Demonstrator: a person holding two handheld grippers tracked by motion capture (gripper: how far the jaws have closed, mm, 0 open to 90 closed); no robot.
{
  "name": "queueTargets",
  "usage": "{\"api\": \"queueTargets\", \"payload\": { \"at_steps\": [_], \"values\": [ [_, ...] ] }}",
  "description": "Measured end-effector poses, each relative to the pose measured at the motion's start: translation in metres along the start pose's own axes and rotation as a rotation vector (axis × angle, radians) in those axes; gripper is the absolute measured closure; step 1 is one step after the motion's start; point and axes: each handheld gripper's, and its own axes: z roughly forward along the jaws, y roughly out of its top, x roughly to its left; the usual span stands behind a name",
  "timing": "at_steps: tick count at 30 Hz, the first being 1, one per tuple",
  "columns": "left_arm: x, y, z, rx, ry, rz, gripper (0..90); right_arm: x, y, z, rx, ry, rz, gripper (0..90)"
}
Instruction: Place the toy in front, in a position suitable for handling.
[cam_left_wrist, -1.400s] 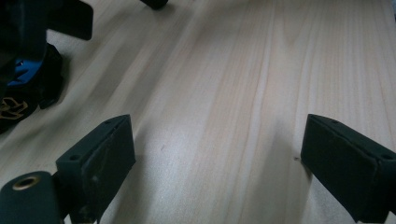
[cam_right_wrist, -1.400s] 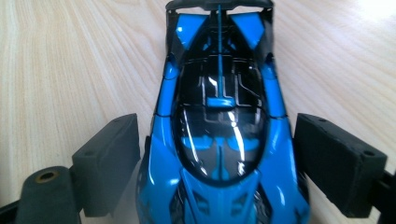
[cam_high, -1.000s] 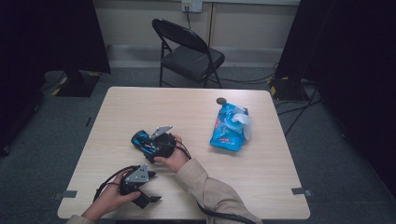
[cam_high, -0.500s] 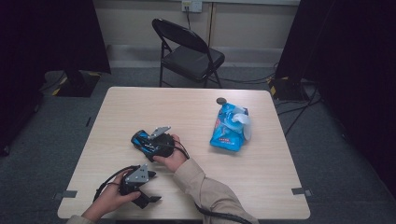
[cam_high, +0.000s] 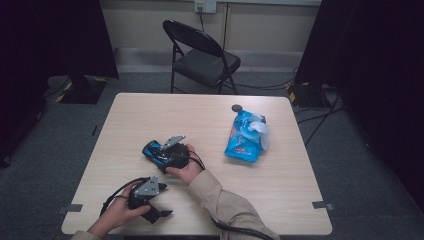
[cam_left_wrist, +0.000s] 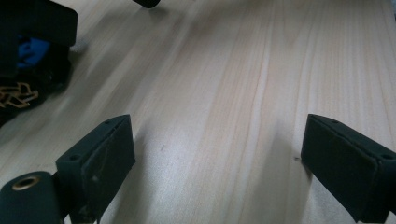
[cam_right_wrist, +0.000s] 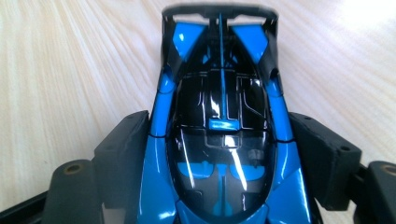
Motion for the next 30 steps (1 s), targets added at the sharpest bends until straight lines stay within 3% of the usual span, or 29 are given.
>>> {"api": "queueTargets", "payload": {
  "at_steps": [15,19,21,24,30],
  "values": [
    [0.0,0.0,0.0,0.0,0.0,0.0,9.2,0.001,-0.008,-0.003,-0.009,-0.011,-0.005,24.5],
    [0.0,0.0,0.0,-0.002,-0.001,0.0,9.1,-0.001,-0.009,-0.004,0.0,0.003,0.019,23.4],
    [0.0,0.0,0.0,-0.002,-0.001,0.0,9.2,-0.002,-0.008,-0.005,-0.023,-0.011,0.042,15.0],
    [0.0,0.0,0.0,-0.002,-0.001,0.0,9.2,-0.004,-0.005,-0.006,-0.026,-0.008,0.075,15.4],
    [0.0,0.0,0.0,-0.002,-0.001,0.0,9.2,-0.004,-0.003,0.002,0.01,-0.01,0.053,18.2]
  ]
}}
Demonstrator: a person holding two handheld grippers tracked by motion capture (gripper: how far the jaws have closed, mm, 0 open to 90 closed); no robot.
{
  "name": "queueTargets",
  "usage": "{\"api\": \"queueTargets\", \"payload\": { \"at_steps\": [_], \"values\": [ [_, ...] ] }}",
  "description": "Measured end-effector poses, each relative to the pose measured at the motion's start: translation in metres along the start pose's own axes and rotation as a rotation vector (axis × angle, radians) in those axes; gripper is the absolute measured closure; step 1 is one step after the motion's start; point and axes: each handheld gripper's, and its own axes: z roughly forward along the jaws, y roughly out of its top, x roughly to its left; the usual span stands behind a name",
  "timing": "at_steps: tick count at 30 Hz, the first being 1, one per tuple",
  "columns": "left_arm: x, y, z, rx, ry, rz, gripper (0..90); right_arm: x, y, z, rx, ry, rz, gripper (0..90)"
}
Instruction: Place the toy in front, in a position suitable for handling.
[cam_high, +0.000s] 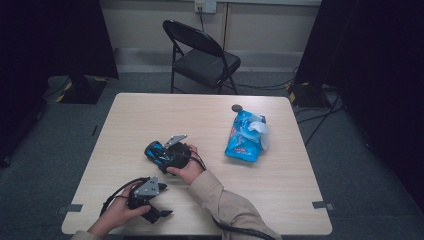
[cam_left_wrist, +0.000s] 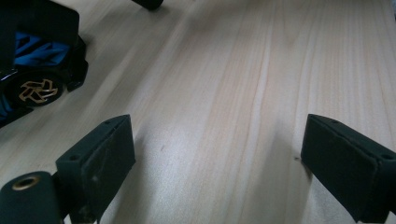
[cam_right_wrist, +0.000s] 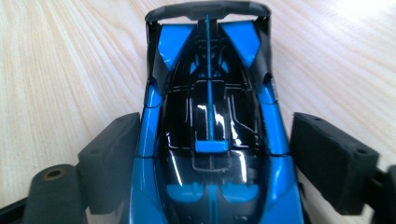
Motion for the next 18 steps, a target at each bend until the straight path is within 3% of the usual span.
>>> {"api": "queueTargets", "payload": {
  "at_steps": [6,18],
  "values": [
    [0.0,0.0,0.0,0.002,0.001,0.001,9.2,0.005,0.003,0.002,0.002,-0.014,-0.035,25.3],
    [0.0,0.0,0.0,0.0,0.0,0.0,9.2,0.002,0.008,-0.011,-0.024,-0.008,-0.011,27.2]
  ]
}}
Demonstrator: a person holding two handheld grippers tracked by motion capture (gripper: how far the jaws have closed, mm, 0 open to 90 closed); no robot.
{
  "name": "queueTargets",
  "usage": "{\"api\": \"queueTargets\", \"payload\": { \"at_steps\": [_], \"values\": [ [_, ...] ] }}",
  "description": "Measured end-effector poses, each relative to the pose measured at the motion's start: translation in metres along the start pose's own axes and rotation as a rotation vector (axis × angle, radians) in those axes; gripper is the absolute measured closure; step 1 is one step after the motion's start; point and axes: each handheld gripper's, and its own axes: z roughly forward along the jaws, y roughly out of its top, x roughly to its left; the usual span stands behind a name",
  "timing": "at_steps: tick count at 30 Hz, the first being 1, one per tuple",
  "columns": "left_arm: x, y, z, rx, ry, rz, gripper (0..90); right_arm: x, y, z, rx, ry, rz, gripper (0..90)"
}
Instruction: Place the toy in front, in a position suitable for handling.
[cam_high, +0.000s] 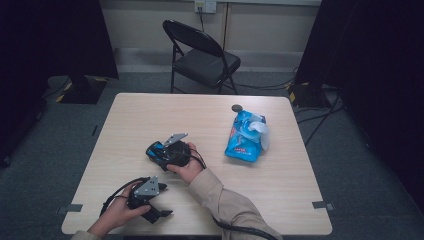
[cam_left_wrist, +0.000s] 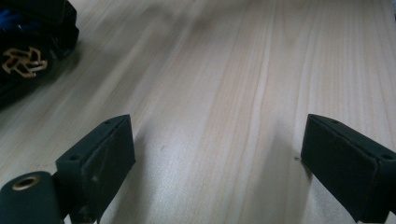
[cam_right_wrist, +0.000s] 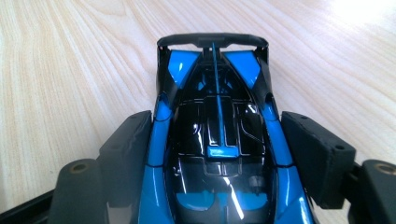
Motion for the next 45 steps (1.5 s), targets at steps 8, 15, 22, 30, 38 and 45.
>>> {"api": "queueTargets", "payload": {
  "at_steps": [8,15,22,30,38,45],
  "values": [
    [0.0,0.0,0.0,0.0,0.0,0.0,9.2,-0.001,-0.002,-0.004,-0.024,-0.01,0.004,27.2],
    [0.0,0.0,0.0,0.0,0.0,0.0,9.1,-0.003,0.001,-0.009,-0.048,-0.007,0.013,27.2],
    [0.0,0.0,0.0,0.0,0.0,0.0,9.2,-0.005,-0.001,-0.024,-0.065,-0.006,-0.001,27.2],
    [0.0,0.0,0.0,-0.003,-0.001,-0.004,9.2,-0.012,-0.022,-0.073,-0.093,-0.019,0.002,27.2],
    [0.0,0.0,0.0,-0.001,0.0,-0.001,9.2,-0.018,-0.068,-0.113,-0.067,-0.031,0.011,27.2],
    [0.0,0.0,0.0,-0.001,0.0,0.0,9.1,-0.018,-0.11,-0.136,-0.068,-0.017,0.016,27.2]
  ]
}}
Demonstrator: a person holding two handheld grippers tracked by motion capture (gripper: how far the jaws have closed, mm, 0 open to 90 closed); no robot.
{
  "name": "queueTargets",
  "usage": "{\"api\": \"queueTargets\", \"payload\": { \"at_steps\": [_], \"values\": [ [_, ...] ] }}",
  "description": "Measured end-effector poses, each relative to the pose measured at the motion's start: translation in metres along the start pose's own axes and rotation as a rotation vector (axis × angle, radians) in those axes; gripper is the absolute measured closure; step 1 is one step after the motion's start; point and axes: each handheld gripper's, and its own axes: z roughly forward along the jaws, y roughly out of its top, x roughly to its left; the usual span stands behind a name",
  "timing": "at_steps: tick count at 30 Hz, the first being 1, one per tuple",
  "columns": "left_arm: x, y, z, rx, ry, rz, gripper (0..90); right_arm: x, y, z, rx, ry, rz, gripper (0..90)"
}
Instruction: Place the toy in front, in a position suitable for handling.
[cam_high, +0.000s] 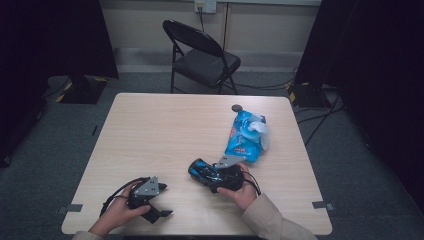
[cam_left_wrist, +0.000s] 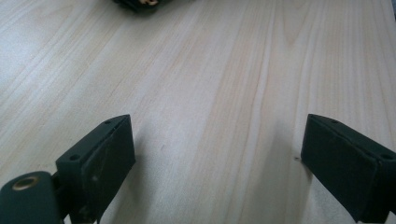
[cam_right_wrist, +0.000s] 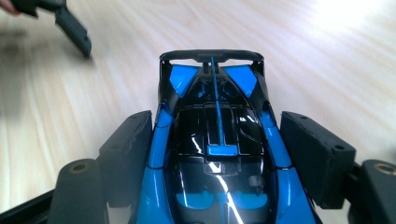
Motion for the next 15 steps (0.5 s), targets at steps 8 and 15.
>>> {"api": "queueTargets", "payload": {
  "at_steps": [8,15],
  "values": [
    [0.0,0.0,0.0,0.0,0.0,0.0,9.2,0.0,-0.022,-0.003,0.022,0.008,-0.05,27.1],
    [0.0,0.0,0.0,0.001,0.001,0.0,9.1,-0.002,-0.022,-0.003,0.048,0.022,-0.045,27.0]
  ]
}}
